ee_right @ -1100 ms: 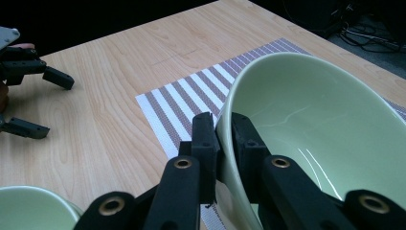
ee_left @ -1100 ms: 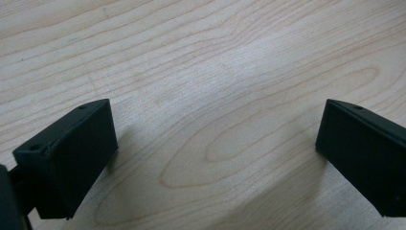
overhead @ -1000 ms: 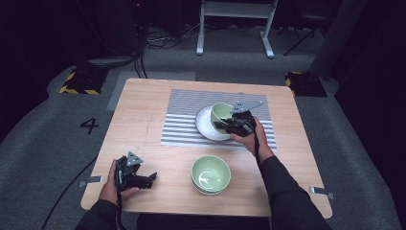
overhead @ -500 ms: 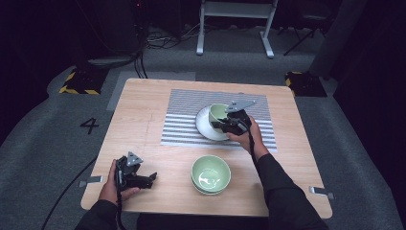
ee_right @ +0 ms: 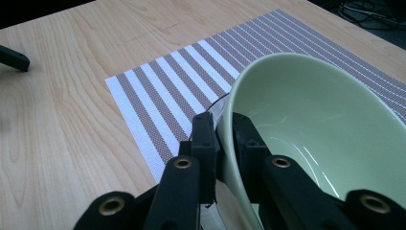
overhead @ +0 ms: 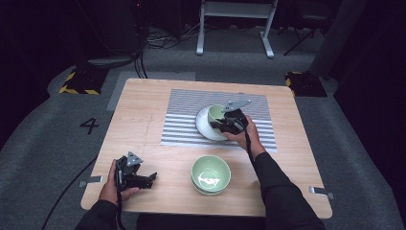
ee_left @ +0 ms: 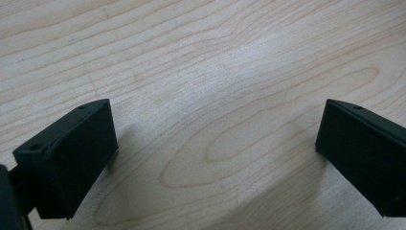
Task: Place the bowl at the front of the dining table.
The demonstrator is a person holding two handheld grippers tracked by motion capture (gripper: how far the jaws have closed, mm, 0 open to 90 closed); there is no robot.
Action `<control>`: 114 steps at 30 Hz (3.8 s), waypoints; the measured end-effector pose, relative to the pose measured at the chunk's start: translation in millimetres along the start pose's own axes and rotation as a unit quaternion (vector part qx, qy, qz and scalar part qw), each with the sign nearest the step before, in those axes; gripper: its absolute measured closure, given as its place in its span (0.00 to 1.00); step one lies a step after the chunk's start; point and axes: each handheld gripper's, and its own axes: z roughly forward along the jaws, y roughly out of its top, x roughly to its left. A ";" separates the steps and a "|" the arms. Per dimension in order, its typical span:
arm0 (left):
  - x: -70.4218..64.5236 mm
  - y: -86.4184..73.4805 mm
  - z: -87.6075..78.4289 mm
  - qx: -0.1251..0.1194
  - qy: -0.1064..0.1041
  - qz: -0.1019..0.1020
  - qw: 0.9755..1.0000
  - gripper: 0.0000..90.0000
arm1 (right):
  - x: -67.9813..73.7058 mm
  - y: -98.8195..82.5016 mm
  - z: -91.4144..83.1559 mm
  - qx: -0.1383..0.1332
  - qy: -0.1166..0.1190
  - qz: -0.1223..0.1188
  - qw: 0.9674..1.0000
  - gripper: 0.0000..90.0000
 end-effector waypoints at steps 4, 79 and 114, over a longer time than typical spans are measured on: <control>0.0 0.0 0.0 0.000 0.000 0.000 1.000 0.00 | -0.9 -0.9 3.1 0.004 -0.002 0.001 1.000 0.91; 0.0 0.0 0.0 0.000 0.000 0.000 1.000 0.00 | -14.6 -17.4 38.5 0.052 -0.007 0.000 0.999 0.86; -0.1 0.0 0.0 0.000 0.000 -0.001 1.000 0.00 | -14.2 -18.2 18.8 0.058 -0.024 0.027 0.998 0.26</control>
